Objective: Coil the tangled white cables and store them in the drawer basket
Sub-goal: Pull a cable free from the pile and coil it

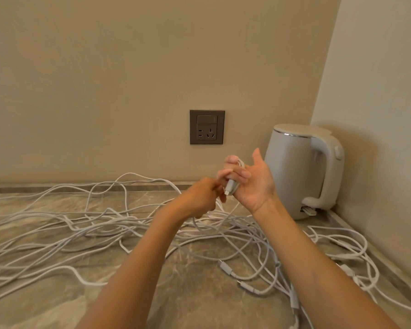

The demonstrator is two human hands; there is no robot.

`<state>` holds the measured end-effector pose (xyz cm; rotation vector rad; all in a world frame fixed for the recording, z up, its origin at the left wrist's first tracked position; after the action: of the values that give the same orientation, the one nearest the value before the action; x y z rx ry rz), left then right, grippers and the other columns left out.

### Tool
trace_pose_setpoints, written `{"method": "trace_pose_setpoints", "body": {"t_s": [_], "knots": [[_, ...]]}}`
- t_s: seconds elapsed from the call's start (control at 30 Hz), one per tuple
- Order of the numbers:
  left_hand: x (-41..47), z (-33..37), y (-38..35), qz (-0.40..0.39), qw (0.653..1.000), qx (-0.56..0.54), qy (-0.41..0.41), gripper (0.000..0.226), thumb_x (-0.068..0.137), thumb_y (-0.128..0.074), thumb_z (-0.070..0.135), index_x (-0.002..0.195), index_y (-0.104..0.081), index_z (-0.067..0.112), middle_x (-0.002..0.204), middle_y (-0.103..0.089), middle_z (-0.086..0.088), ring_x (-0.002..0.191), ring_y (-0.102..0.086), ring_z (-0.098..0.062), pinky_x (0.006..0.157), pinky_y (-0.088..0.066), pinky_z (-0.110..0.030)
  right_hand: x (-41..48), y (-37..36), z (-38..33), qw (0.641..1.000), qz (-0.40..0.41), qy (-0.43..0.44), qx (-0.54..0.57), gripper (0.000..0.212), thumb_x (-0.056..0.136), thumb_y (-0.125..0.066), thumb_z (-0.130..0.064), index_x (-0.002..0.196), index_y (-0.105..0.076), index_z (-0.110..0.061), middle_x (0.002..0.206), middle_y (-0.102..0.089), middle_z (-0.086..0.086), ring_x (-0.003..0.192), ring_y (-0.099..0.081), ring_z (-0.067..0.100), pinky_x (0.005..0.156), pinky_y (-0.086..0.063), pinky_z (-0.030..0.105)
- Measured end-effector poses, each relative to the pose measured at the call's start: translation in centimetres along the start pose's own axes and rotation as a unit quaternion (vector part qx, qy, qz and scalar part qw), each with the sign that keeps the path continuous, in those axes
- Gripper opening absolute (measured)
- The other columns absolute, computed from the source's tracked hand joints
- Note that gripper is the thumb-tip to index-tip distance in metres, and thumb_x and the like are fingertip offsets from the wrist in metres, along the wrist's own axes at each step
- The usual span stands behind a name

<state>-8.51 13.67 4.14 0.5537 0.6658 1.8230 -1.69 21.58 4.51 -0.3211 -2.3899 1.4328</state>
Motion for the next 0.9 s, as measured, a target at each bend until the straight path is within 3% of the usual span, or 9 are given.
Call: {"method": "trace_pose_setpoints", "body": {"t_s": [0.07, 0.2, 0.3, 0.4, 0.5, 0.63, 0.77, 0.9], "knots": [[-0.1, 0.0, -0.3, -0.024, 1.000, -0.002, 0.015, 0.028, 0.097, -0.031, 0.004, 0.081, -0.054, 0.009, 0.058, -0.042, -0.007, 0.043, -0.032, -0.016, 0.039, -0.029, -0.022, 0.1, -0.2, 0.2, 0.999, 0.023, 0.019, 0.012, 0.085, 0.089, -0.015, -0.072, 0.057, -0.053, -0.002, 0.036, -0.033, 0.000, 0.030, -0.031, 0.011, 0.049, -0.048, 0.019], [-0.7, 0.6, -0.5, -0.078, 0.996, -0.021, 0.042, 0.025, 0.100, -0.026, 0.014, 0.092, -0.050, 0.008, 0.055, -0.036, -0.003, 0.043, -0.029, -0.012, 0.035, -0.028, -0.016, 0.0, 0.2, 0.2, 0.997, 0.047, 0.049, 0.023, 0.081, 0.091, -0.020, -0.068, 0.062, -0.055, -0.001, 0.040, -0.034, 0.001, 0.033, -0.032, 0.011, 0.057, -0.046, 0.024], [-1.1, 0.9, -0.3, -0.106, 0.993, -0.013, 0.046, 0.026, 0.100, -0.027, 0.014, 0.092, -0.051, 0.009, 0.053, -0.039, -0.002, 0.046, -0.032, -0.014, 0.039, -0.032, -0.019, 0.0, 0.1, 0.0, 0.995, 0.056, 0.075, 0.040, 0.073, 0.093, -0.023, -0.065, 0.070, -0.053, -0.002, 0.042, -0.036, 0.002, 0.034, -0.034, 0.012, 0.067, -0.041, 0.024], [-1.3, 1.2, -0.2, -0.116, 0.993, -0.005, 0.035, 0.034, 0.102, -0.028, 0.018, 0.079, -0.051, 0.010, 0.044, -0.040, 0.000, 0.041, -0.035, -0.012, 0.043, -0.036, -0.019, 0.0, -0.2, -0.4, 0.989, 0.071, 0.119, 0.048, 0.066, 0.094, -0.026, -0.062, 0.077, -0.050, -0.004, 0.046, -0.038, 0.003, 0.035, -0.035, 0.014, 0.066, -0.042, 0.027], [-1.4, 1.5, 0.0, -0.107, 0.994, -0.008, 0.036, 0.039, 0.102, -0.030, 0.023, 0.072, -0.051, 0.010, 0.040, -0.039, 0.002, 0.033, -0.035, -0.007, 0.041, -0.041, -0.015, -0.2, -0.4, -0.8, 0.981, 0.096, 0.168, 0.027, 0.062, 0.094, -0.029, -0.061, 0.078, -0.050, -0.005, 0.048, -0.039, 0.003, 0.036, -0.037, 0.014, 0.065, -0.043, 0.028], [-1.5, 2.0, 0.3, -0.085, 0.996, 0.010, 0.030, 0.042, 0.101, -0.035, 0.028, 0.067, -0.053, 0.009, 0.042, -0.036, 0.000, 0.035, -0.037, -0.011, 0.046, -0.050, -0.025, -0.7, -0.5, -1.3, 0.964, 0.134, 0.229, 0.001, 0.058, 0.094, -0.033, -0.058, 0.079, -0.050, -0.005, 0.050, -0.040, 0.004, 0.040, -0.036, 0.013, 0.066, -0.044, 0.027], [-1.5, 2.5, 0.7, -0.048, 0.996, 0.073, 0.015, 0.042, 0.099, -0.039, 0.030, 0.067, -0.057, 0.012, 0.050, -0.042, -0.003, 0.040, -0.040, -0.015, 0.040, -0.039, -0.018, -0.8, -0.5, -1.5, 0.953, 0.157, 0.255, -0.039, 0.053, 0.096, -0.033, -0.056, 0.080, -0.047, -0.007, 0.052, -0.040, 0.005, 0.046, -0.035, 0.015, 0.066, -0.041, 0.026], [-1.6, 2.8, 1.5, -0.012, 0.996, 0.091, -0.001, 0.036, 0.097, -0.045, 0.028, 0.072, -0.063, 0.010, 0.051, -0.044, -0.001, 0.040, -0.037, -0.012, 0.035, -0.035, -0.015, -0.6, -0.5, -1.6, 0.931, 0.185, 0.248, -0.194, 0.059, 0.097, -0.022, -0.058, 0.081, -0.047, -0.007, 0.055, -0.038, 0.004, 0.050, -0.036, 0.014, 0.069, -0.041, 0.025]]}}
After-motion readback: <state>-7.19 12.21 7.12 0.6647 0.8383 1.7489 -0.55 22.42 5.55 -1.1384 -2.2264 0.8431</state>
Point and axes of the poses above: each hand's wrist, its own x-axis towards the middle knuckle, its own y-axis out of the back of the hand, z = x × y, the point moved 3 cm from there along x, towards the middle knuckle
